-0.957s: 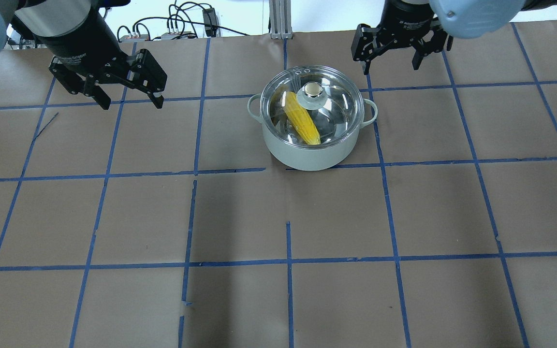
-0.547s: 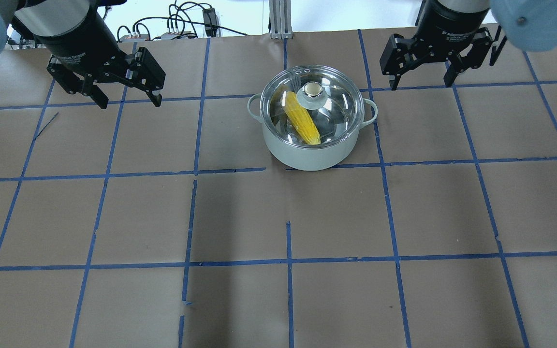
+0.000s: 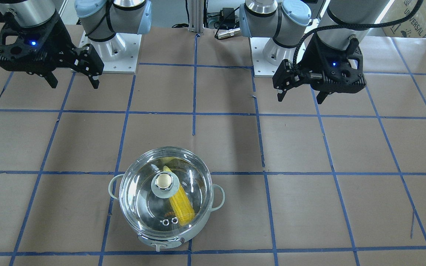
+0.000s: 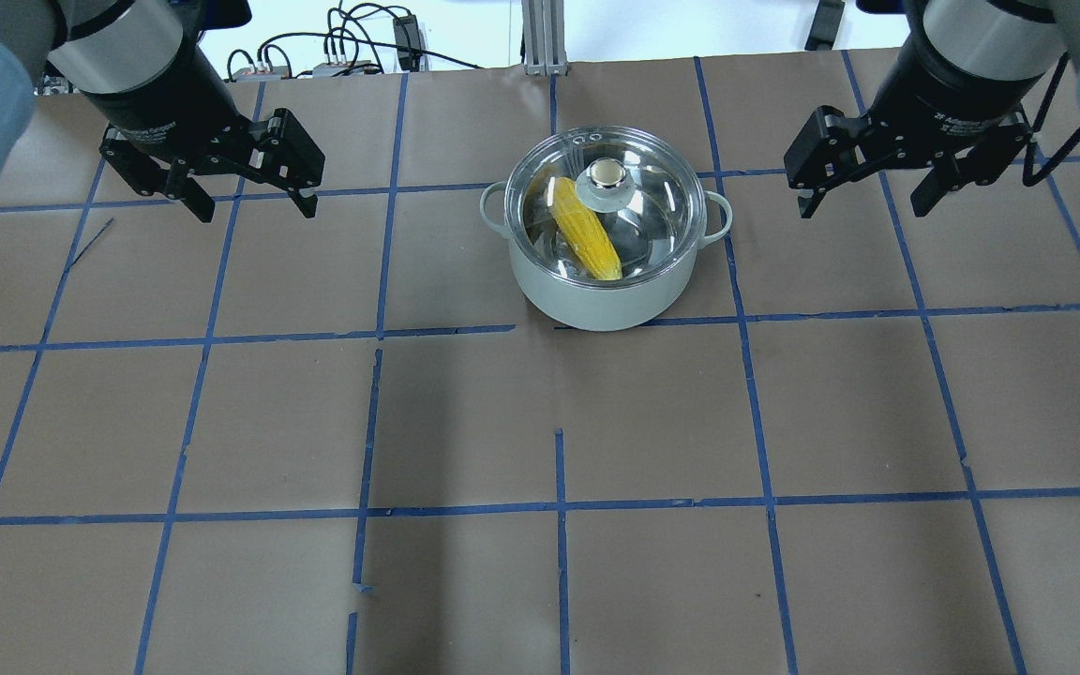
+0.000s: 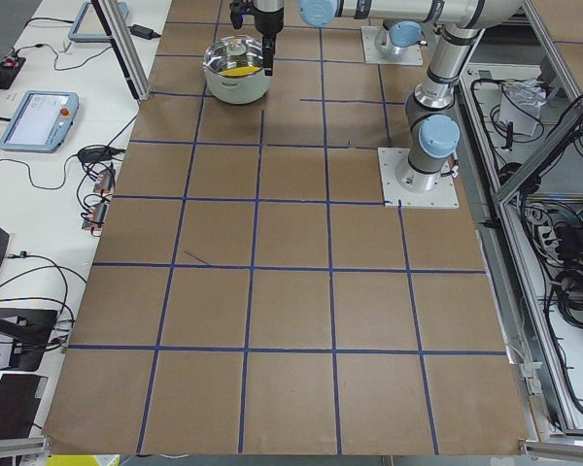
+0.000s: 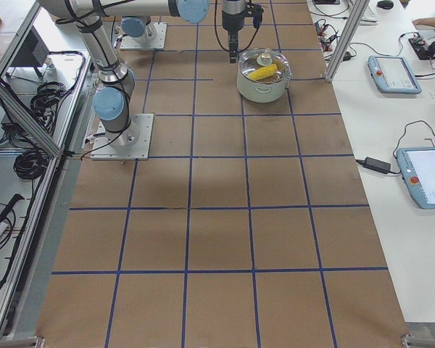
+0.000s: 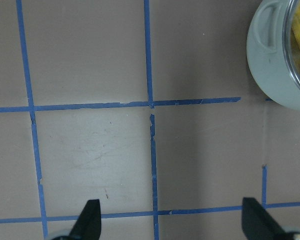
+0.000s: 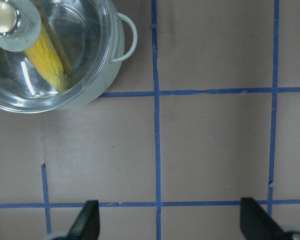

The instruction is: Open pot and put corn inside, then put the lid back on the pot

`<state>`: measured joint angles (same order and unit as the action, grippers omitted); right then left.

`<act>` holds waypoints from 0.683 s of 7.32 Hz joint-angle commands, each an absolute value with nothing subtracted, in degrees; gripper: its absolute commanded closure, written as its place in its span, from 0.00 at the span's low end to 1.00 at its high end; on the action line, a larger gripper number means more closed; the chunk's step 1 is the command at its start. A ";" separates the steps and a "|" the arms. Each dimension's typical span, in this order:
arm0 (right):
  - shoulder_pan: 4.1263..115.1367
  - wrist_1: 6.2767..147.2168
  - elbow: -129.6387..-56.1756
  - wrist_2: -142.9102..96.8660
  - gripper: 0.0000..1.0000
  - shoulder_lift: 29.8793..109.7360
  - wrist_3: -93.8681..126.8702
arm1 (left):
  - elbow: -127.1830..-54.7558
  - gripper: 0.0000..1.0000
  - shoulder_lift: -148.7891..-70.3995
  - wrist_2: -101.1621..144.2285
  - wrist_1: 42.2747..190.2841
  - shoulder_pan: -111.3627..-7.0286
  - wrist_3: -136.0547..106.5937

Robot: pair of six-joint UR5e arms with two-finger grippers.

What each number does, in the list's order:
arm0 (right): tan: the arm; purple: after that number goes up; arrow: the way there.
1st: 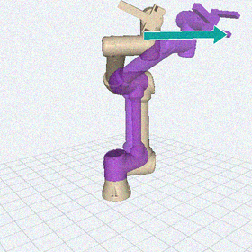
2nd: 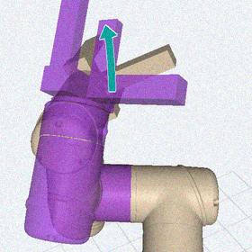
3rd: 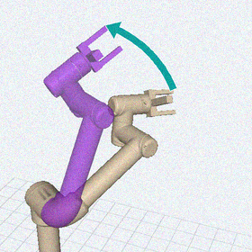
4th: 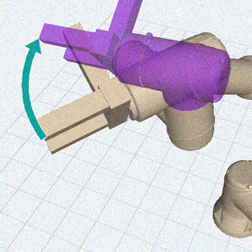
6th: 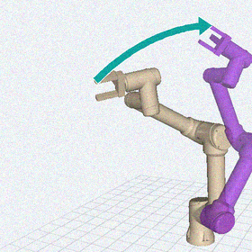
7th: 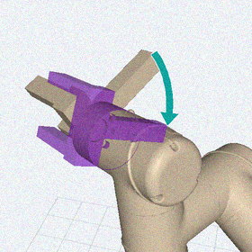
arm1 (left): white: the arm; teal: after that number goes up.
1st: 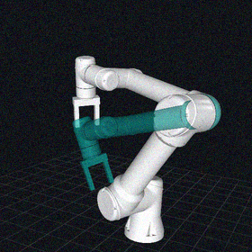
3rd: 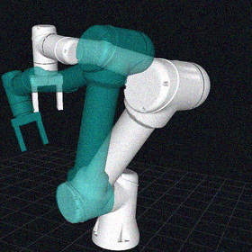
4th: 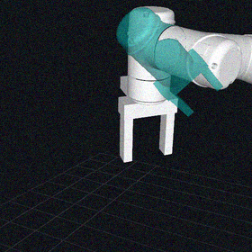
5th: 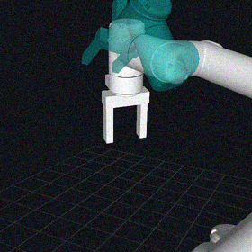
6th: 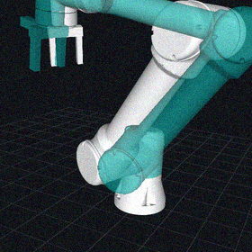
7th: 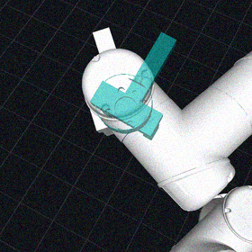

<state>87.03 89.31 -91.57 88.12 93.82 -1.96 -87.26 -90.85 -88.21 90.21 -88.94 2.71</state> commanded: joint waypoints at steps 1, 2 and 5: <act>87.01 87.89 -91.85 88.68 0.01 93.96 -2.02 | -87.45 0.00 -89.22 -89.38 89.91 -88.95 2.99; 86.92 88.06 -91.76 88.77 0.01 93.87 -1.93 | -87.45 0.00 -89.21 -89.30 89.83 -88.42 3.08; 87.01 88.68 -91.76 90.34 0.01 93.87 -1.58 | -87.54 0.00 -89.21 -89.03 89.82 -87.98 3.25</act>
<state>87.00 88.53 -91.76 89.54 93.87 -1.72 -87.47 -89.23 -89.08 89.81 -88.05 3.22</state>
